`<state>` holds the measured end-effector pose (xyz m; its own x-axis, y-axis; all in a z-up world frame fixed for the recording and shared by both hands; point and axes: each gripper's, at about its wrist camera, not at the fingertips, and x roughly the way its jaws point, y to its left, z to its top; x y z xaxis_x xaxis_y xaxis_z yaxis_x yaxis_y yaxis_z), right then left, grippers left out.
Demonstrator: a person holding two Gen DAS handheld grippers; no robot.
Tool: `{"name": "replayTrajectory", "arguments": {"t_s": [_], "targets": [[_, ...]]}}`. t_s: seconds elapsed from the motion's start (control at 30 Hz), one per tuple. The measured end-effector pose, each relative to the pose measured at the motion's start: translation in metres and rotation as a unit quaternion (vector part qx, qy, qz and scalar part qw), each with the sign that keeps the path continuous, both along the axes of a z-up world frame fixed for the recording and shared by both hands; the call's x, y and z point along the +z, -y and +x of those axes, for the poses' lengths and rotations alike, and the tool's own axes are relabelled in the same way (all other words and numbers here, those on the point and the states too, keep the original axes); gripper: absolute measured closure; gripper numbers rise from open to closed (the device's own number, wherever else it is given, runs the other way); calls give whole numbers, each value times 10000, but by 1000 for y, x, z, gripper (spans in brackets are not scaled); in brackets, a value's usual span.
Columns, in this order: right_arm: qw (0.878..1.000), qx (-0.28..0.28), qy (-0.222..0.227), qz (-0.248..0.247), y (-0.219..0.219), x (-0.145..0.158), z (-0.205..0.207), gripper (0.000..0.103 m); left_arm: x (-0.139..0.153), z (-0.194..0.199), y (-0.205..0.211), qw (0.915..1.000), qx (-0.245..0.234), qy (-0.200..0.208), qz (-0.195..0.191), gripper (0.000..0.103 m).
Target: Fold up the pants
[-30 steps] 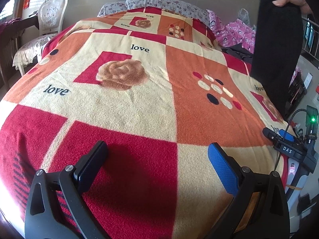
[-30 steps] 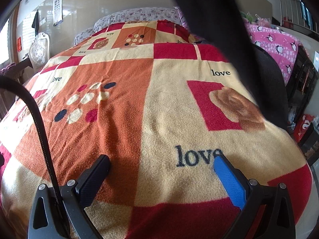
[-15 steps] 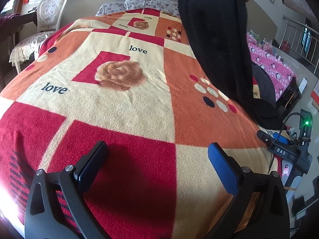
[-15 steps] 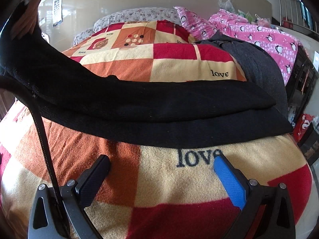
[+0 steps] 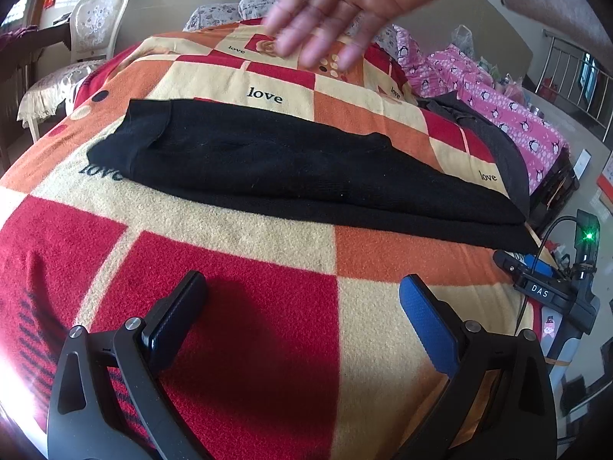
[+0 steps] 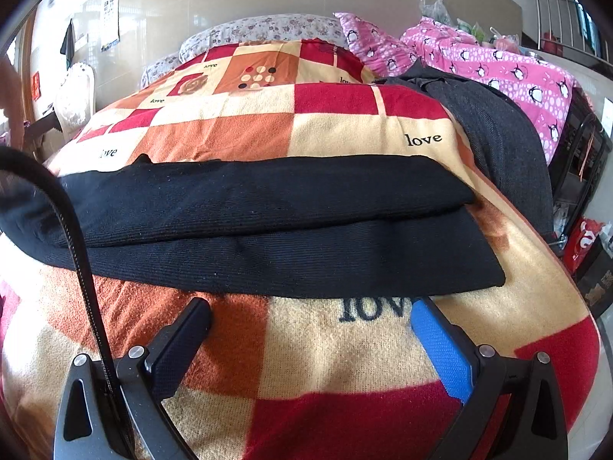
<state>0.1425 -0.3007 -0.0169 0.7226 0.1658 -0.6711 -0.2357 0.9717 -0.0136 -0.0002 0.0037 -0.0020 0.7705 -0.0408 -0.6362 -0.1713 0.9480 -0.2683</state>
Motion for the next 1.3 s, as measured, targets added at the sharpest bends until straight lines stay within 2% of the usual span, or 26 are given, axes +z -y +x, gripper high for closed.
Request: {"name": "replayTrajectory", "arguments": {"t_s": [0.4,0.83,1.3], "targets": [[10000,2,-2,8,0,0,0,0,-1,0,-2,10000,-1,-49,-29,2],[10000,11,23,32,0,1,0,0,-2,5,6,9995,86,-156,273,2],[10000,0,-7,25,0,1,-2,0,-1,5,5,9995,104,-198,207,2]]}}
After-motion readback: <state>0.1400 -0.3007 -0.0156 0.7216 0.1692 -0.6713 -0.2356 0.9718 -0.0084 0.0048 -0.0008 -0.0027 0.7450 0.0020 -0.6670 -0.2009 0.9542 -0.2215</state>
